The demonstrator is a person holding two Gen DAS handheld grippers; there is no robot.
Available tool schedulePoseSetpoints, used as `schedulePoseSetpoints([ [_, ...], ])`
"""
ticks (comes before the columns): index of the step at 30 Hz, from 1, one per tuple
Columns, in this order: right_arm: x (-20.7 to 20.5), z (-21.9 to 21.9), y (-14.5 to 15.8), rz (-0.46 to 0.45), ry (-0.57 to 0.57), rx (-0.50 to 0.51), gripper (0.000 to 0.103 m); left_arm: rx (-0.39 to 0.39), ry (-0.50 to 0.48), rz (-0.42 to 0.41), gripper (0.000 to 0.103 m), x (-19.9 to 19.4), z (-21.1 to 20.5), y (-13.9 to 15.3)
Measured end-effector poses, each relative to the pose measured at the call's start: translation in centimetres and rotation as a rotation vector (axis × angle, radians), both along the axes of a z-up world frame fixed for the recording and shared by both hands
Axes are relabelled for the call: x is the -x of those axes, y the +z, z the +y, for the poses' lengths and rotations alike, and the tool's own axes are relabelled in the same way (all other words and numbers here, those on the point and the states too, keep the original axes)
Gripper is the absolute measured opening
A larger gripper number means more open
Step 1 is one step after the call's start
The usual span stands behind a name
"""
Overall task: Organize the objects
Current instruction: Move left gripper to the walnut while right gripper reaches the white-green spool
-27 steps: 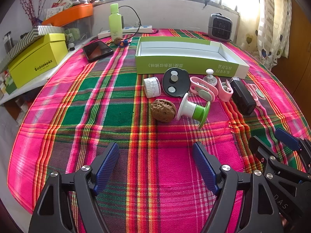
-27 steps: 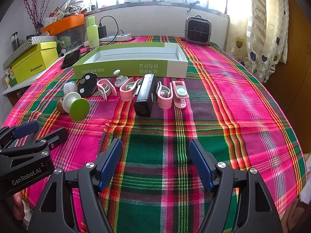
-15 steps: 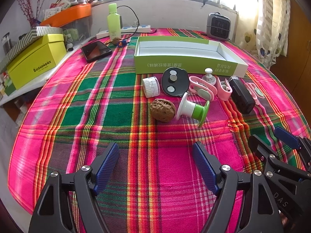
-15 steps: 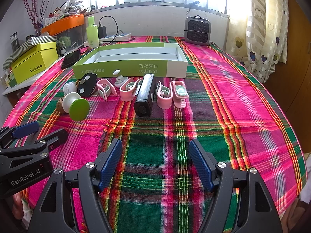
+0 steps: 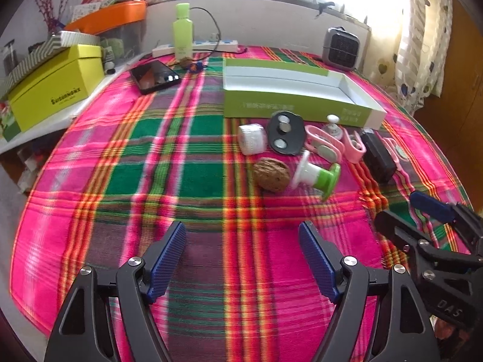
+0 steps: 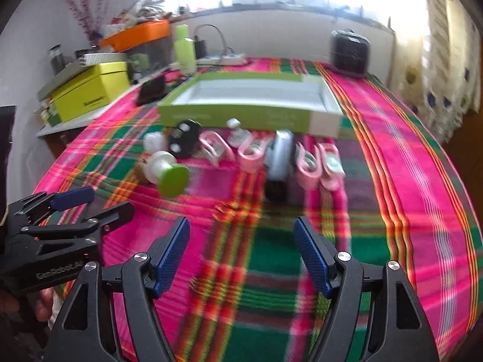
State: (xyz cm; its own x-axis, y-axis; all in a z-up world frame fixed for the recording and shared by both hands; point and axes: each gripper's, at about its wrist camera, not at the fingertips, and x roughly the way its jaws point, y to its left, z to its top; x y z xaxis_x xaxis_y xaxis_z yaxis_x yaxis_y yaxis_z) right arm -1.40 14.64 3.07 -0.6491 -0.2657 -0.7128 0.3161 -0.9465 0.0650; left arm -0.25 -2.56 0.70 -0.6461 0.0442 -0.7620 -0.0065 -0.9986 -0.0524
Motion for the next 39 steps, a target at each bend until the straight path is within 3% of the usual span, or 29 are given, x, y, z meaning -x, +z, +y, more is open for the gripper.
schedulePoseSetpoints([
  [15, 2.8, -4.9, 0.4, 0.002, 0.192, 0.011, 0.071, -0.024, 0.084, -0.013, 0.077, 0.7, -3.3, -0.3],
  [27, 4.0, -6.3, -0.4, -0.058, 0.255, 0.003, 0.045, -0.035, 0.094, -0.010, 0.077, 1.1, -4.3, -0.4],
  [39, 4.0, -6.0, -0.5, -0.058, 0.248, 0.009, 0.044, -0.050, 0.083, -0.013, 0.077, 1.7, -4.4, -0.3],
])
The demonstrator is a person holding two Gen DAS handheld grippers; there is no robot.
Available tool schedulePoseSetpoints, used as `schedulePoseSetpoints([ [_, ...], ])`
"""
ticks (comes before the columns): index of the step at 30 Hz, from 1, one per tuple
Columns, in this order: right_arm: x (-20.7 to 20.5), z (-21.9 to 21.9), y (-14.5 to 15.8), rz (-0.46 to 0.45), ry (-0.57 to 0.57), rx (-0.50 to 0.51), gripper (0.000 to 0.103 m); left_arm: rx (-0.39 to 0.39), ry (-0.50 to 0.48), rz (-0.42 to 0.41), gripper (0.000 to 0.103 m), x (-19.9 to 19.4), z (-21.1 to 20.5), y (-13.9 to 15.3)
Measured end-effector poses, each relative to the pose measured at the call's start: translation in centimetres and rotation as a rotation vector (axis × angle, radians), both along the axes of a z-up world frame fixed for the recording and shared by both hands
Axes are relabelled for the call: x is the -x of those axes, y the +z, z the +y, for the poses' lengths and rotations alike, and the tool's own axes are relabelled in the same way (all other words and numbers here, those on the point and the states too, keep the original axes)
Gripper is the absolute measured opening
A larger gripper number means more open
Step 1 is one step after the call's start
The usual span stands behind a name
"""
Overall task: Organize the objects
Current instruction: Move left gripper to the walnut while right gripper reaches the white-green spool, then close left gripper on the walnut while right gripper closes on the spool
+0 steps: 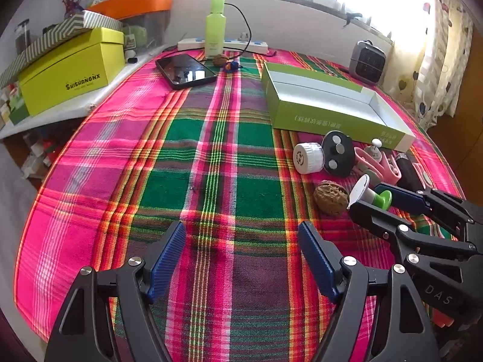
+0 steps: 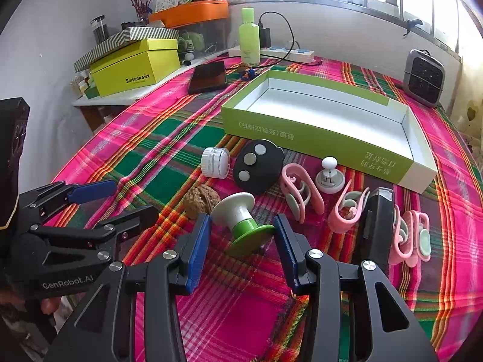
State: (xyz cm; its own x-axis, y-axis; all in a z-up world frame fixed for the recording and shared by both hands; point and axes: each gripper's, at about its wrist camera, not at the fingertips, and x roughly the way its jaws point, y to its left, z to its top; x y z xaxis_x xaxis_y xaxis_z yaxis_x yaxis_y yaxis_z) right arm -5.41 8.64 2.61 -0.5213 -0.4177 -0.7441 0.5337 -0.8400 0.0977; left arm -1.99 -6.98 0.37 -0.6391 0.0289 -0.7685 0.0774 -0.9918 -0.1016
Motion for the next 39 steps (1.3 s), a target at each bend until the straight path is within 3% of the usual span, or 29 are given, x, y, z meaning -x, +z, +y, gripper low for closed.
schedulePoseSetpoints([
  [16, -0.9, 3.3, 0.7, 0.006, -0.085, 0.012, 0.044, -0.066, -0.110, 0.018, 0.076, 1.4, 2.4, 1.0],
  [23, -1.0, 4.0, 0.8, 0.002, -0.095, 0.027, 0.044, -0.039, -0.165, 0.002, 0.068, 2.4, 4.1, 0.6],
  [35, -0.8, 4.6, 0.4, -0.008, -0.098, 0.039, 0.044, 0.021, -0.162, 0.004, 0.053, 2.9, 5.2, 0.3],
  [39, -0.9, 4.6, 0.3, -0.010, -0.092, 0.042, 0.044, 0.028, -0.165, 0.007, 0.043, 3.0, 5.4, 0.3],
])
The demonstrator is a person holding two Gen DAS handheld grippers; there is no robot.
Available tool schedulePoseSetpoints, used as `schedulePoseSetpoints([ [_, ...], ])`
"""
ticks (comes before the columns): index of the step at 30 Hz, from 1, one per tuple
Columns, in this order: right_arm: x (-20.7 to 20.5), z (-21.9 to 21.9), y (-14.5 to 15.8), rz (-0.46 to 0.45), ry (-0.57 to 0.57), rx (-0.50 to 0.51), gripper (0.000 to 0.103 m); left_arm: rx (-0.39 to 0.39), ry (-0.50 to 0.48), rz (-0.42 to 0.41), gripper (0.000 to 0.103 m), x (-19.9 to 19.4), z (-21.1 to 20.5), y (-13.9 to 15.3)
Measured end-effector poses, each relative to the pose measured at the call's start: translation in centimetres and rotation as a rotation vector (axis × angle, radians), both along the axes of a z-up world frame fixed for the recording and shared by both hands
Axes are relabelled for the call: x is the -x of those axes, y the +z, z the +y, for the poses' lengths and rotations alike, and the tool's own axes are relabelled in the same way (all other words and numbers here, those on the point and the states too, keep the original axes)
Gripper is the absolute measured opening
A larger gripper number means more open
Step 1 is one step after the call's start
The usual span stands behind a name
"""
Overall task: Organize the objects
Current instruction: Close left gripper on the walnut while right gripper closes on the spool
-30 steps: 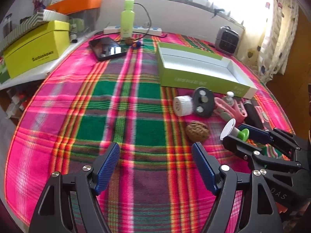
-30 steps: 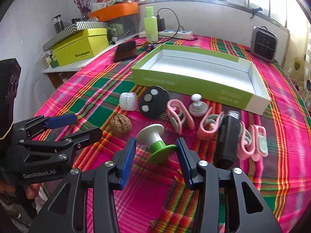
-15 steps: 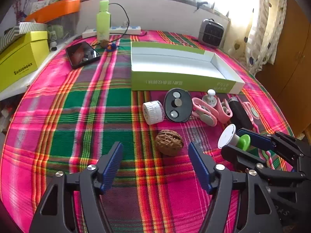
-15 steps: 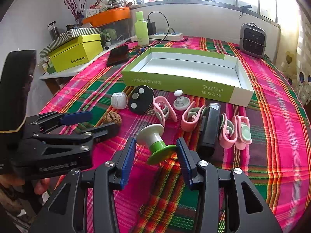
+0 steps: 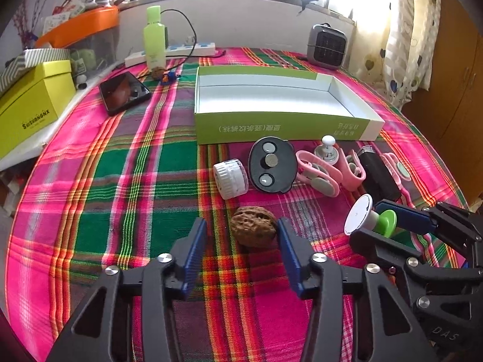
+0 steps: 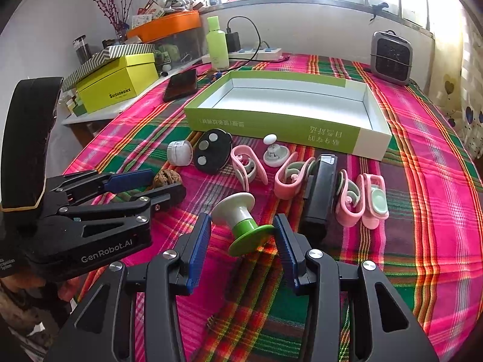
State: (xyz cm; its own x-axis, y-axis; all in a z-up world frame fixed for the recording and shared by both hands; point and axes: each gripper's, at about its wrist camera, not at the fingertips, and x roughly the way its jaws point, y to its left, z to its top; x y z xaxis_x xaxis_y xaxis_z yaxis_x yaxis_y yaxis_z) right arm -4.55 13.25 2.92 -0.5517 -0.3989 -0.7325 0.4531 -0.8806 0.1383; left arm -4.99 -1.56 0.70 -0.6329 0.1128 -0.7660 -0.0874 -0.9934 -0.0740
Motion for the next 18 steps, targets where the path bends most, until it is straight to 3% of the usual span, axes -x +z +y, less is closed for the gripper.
schedulePoseSetpoints([
  [6, -0.10, 0.13, 0.00, 0.002, -0.004, 0.005, 0.044, -0.012, 0.000, 0.002, 0.030, 0.04, 0.19, 0.11],
  [18, 0.10, 0.22, -0.04, -0.002, -0.002, 0.014, 0.044, -0.023, 0.005, -0.004, 0.030, 0.21, 0.26, 0.29],
])
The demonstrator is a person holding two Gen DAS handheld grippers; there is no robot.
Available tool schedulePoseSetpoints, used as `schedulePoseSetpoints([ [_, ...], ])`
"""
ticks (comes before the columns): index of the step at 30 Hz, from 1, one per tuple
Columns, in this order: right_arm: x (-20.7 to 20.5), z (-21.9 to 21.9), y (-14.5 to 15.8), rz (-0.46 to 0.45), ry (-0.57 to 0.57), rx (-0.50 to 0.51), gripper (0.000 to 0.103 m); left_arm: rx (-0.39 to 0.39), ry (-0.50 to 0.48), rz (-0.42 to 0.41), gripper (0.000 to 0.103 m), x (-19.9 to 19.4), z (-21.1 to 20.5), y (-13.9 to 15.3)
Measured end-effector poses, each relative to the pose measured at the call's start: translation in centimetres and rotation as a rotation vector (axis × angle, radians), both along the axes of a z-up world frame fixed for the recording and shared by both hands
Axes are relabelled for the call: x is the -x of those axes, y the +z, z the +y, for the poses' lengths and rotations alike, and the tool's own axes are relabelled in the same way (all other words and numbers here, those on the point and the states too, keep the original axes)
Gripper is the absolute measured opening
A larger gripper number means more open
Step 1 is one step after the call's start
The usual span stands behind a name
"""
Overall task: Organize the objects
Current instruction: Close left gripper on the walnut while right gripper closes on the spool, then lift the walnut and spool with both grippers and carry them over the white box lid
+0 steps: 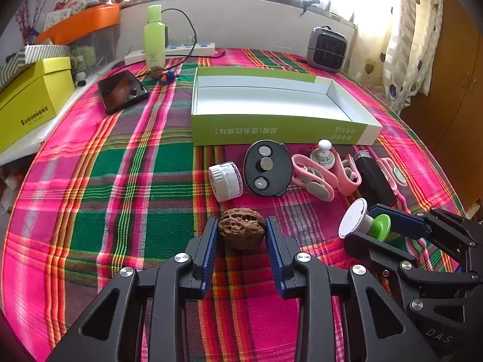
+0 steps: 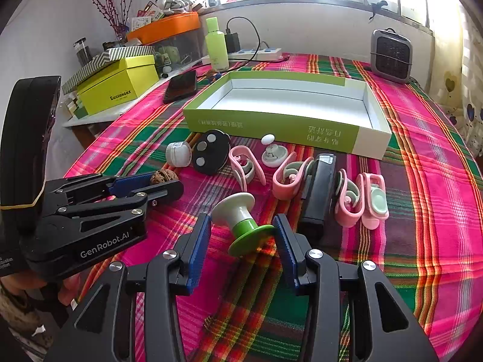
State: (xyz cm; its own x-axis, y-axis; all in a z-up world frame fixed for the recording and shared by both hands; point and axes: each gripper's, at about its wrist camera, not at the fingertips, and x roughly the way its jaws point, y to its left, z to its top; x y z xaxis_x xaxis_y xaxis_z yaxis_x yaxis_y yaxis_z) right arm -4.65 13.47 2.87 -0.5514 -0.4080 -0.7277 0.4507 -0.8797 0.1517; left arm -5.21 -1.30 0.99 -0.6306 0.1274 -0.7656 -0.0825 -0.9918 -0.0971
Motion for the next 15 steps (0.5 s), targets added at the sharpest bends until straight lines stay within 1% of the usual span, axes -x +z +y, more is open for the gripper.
schedulePoseSetpoints([
  [7, 0.1, 0.1, 0.4, 0.011, 0.002, 0.008, 0.044, -0.010, -0.012, 0.004, 0.030, -0.1, 0.2, 0.3],
  [15, 0.7, 0.3, 1.3, 0.031, -0.007, 0.018, 0.044, -0.018, -0.011, 0.032, 0.030, -0.1, 0.1, 1.7],
])
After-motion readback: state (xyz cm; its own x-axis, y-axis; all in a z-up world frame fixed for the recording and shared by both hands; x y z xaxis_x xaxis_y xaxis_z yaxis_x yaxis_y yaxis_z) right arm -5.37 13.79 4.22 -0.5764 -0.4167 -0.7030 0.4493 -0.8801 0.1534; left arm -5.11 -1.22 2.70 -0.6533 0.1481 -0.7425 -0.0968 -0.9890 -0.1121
